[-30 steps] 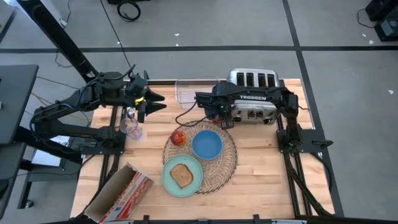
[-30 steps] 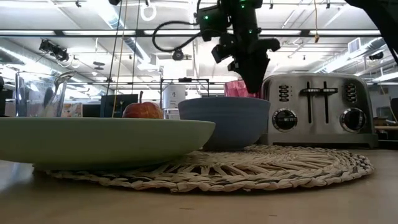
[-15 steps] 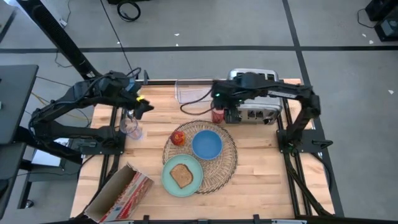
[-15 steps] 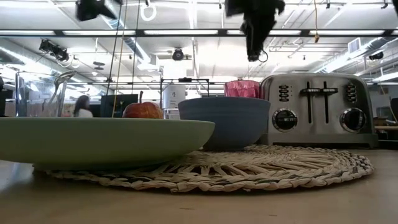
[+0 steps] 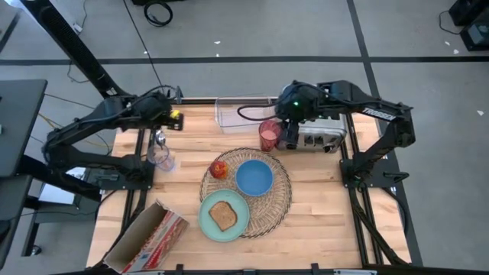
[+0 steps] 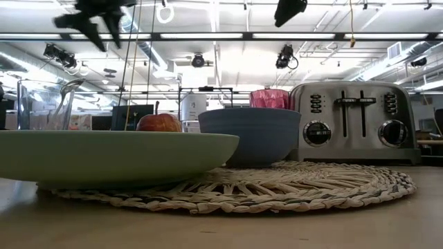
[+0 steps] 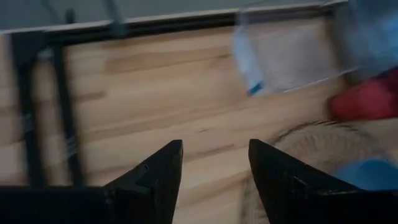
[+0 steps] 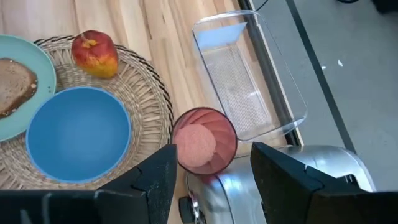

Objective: Arrange a breakfast setting
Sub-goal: Put the orange spoon on the brown table mat to the right of the blue bowl

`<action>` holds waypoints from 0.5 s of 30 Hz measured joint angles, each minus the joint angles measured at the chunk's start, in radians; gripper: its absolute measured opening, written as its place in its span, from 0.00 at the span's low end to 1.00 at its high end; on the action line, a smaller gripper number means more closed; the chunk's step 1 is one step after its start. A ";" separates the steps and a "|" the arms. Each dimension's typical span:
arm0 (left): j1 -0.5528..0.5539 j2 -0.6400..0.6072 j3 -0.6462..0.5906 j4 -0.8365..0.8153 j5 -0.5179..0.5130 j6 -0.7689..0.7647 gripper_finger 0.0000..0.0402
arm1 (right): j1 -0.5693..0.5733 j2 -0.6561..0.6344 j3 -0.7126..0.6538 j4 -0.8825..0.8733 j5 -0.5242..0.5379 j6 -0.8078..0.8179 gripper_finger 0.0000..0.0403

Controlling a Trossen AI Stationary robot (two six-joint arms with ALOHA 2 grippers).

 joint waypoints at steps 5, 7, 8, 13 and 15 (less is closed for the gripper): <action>0.008 0.051 0.000 -0.001 0.002 -0.005 0.50 | 0.002 -0.015 0.000 -0.035 0.000 0.000 0.52; 0.013 0.069 0.000 -0.105 0.001 -0.049 0.50 | 0.002 -0.021 0.000 -0.055 0.000 -0.001 0.52; 0.012 0.077 0.000 -0.171 0.000 -0.089 0.49 | 0.002 -0.025 0.000 -0.067 0.000 -0.001 0.52; 0.035 0.076 -0.001 -0.301 -0.072 -0.262 0.49 | 0.002 -0.034 0.000 -0.083 0.000 -0.014 0.52; 0.032 0.075 -0.001 -0.288 -0.102 -0.297 0.49 | 0.002 -0.034 0.000 -0.084 0.000 -0.025 0.52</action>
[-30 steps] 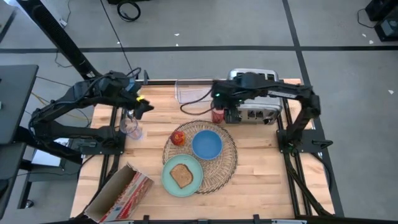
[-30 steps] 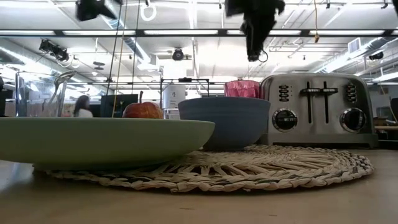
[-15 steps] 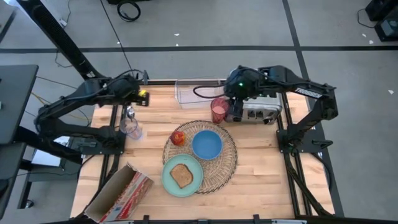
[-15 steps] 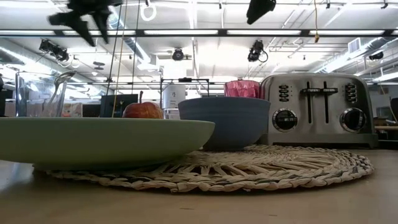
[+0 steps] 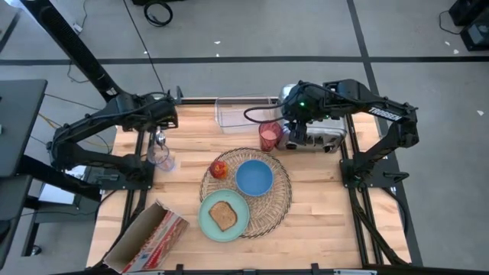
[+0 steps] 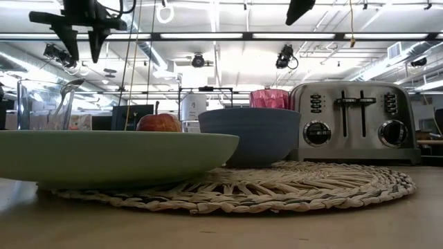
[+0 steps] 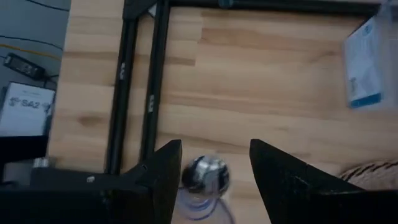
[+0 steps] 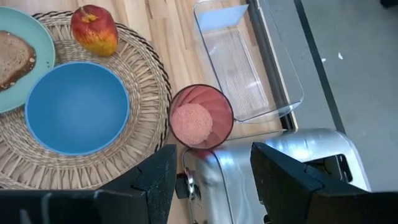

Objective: Arrange a breakfast setting
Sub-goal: Put the orange spoon on the brown table mat to the right of the blue bowl

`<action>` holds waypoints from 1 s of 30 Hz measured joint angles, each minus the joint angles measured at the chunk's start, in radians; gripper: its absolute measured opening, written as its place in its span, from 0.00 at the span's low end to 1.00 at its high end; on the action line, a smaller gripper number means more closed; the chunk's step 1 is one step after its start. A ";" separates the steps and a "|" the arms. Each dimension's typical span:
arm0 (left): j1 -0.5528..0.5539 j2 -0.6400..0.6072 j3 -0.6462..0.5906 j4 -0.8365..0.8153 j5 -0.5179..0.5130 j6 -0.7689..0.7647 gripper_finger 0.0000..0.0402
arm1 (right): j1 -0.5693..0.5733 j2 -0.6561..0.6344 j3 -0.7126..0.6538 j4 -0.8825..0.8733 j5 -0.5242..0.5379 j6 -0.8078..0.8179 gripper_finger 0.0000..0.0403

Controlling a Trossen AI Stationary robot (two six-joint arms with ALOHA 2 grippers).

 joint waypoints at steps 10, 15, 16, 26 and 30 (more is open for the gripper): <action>-0.130 0.157 -0.001 -0.015 -0.120 -0.292 0.49 | 0.000 0.000 0.000 -0.026 0.000 -0.039 0.52; -0.185 0.248 -0.002 -0.017 -0.129 -0.370 0.49 | -0.002 0.000 0.000 -0.060 -0.001 -0.080 0.52; -0.190 0.264 -0.002 -0.021 -0.128 -0.375 0.49 | -0.003 0.000 0.000 -0.067 -0.001 -0.084 0.52; -0.086 0.267 -0.002 -0.018 -0.092 -0.130 0.49 | -0.010 0.000 0.000 -0.127 -0.034 -0.118 0.52; -0.015 0.206 -0.002 -0.018 -0.025 0.069 0.49 | -0.010 0.000 0.000 -0.143 -0.035 -0.118 0.52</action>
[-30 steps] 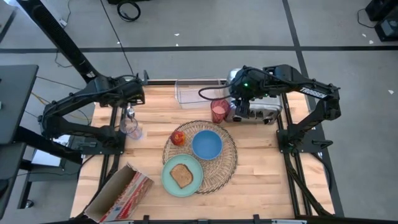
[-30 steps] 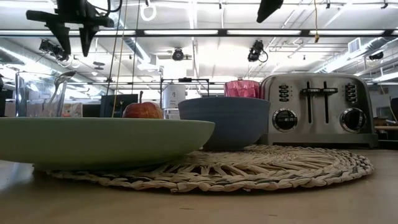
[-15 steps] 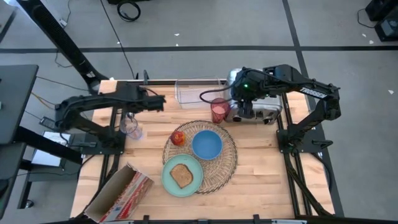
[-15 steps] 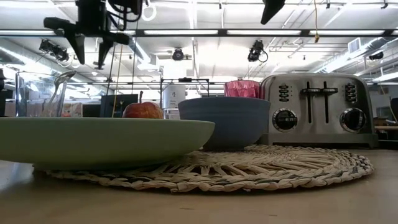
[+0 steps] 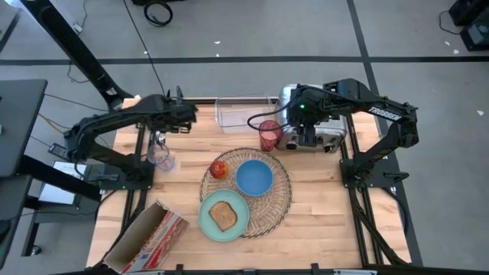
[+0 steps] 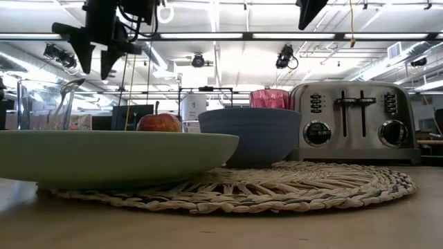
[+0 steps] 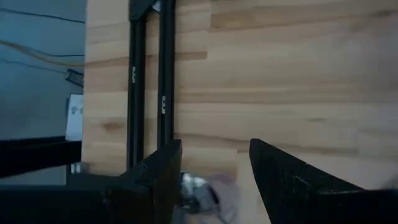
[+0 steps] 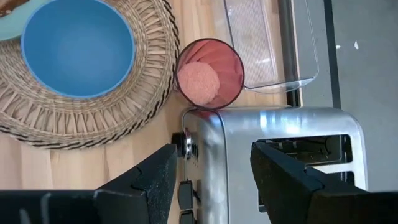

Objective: Arrange a breakfast setting
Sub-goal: Put the orange spoon on the brown table mat to the right of the blue bowl

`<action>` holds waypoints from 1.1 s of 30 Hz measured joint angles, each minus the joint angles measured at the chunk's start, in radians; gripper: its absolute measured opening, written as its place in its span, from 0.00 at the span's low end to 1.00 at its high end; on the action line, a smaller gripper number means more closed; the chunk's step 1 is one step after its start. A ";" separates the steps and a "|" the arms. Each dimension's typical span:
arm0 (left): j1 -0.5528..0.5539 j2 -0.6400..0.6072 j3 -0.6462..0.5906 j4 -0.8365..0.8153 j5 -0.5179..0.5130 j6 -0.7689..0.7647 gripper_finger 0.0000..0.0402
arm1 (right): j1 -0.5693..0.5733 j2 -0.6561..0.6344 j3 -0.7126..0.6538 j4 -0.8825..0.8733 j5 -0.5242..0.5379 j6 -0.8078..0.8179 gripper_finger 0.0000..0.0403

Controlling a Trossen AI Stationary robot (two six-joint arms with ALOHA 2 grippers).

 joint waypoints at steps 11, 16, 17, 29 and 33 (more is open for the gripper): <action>0.236 -0.057 0.001 -0.001 0.122 0.334 0.49 | -0.001 0.000 0.000 -0.005 -0.002 0.018 0.52; 0.324 -0.051 0.000 -0.001 0.160 0.492 0.49 | -0.001 0.000 0.000 -0.005 -0.002 0.037 0.52; 0.342 -0.052 0.001 -0.001 0.174 0.528 0.49 | -0.001 0.000 0.000 -0.005 -0.002 0.038 0.52; 0.336 -0.049 0.001 -0.001 0.429 0.849 0.49 | -0.001 0.000 0.000 -0.004 -0.002 0.072 0.52; 0.284 -0.049 0.000 -0.001 0.471 0.872 0.49 | -0.001 0.000 0.000 0.003 -0.002 0.072 0.52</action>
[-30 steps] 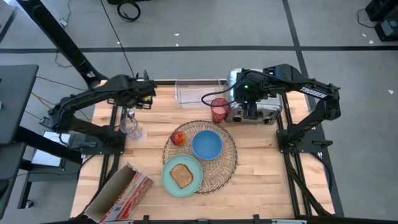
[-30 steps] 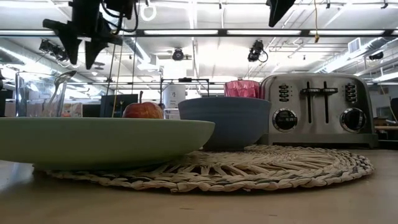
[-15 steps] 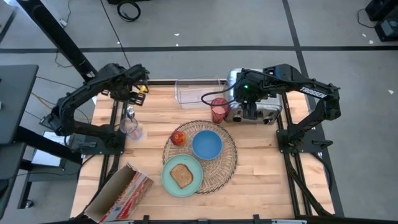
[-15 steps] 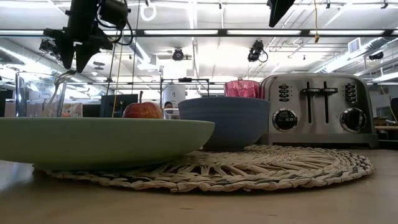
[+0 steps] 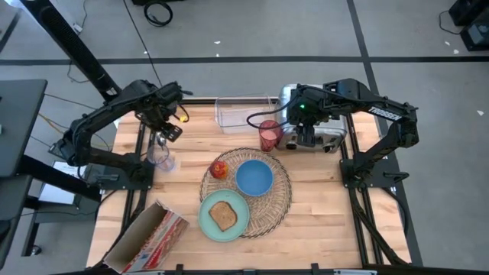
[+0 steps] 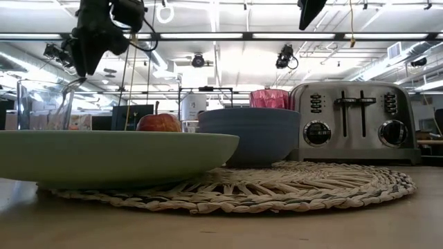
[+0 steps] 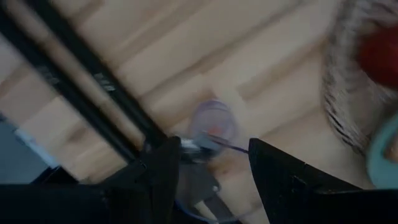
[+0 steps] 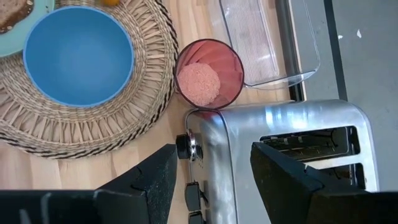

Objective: Arrange a breakfast setting
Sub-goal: Put the orange spoon on the brown table mat to the right of the blue bowl

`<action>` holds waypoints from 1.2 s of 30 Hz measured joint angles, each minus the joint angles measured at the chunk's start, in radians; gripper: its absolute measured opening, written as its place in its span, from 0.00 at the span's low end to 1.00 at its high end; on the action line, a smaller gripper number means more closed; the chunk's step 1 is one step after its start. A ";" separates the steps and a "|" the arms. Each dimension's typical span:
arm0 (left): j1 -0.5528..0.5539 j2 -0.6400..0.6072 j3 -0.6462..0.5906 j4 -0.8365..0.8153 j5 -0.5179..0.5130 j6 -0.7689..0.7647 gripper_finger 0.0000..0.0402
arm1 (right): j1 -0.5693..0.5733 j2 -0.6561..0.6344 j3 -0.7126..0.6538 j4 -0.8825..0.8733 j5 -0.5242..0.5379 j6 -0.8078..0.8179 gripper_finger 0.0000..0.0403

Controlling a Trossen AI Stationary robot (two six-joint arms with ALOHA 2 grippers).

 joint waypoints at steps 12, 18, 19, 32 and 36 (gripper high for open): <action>-0.080 -0.011 0.000 0.000 -0.095 -0.066 0.49 | -0.005 0.000 0.000 0.027 0.000 -0.001 0.52; -0.013 -0.047 0.000 0.001 -0.302 -0.142 0.49 | -0.016 0.000 0.000 0.028 0.000 0.000 0.52; 0.000 -0.052 0.000 0.000 -0.335 -0.164 0.49 | -0.017 0.000 0.000 0.028 0.000 0.000 0.52; 0.083 0.014 0.000 -0.001 -0.222 -0.177 0.49 | -0.019 0.000 0.000 0.028 -0.023 0.049 0.52; 0.066 0.031 0.000 0.000 -0.189 -0.150 0.49 | -0.020 0.000 0.000 0.029 -0.023 0.048 0.52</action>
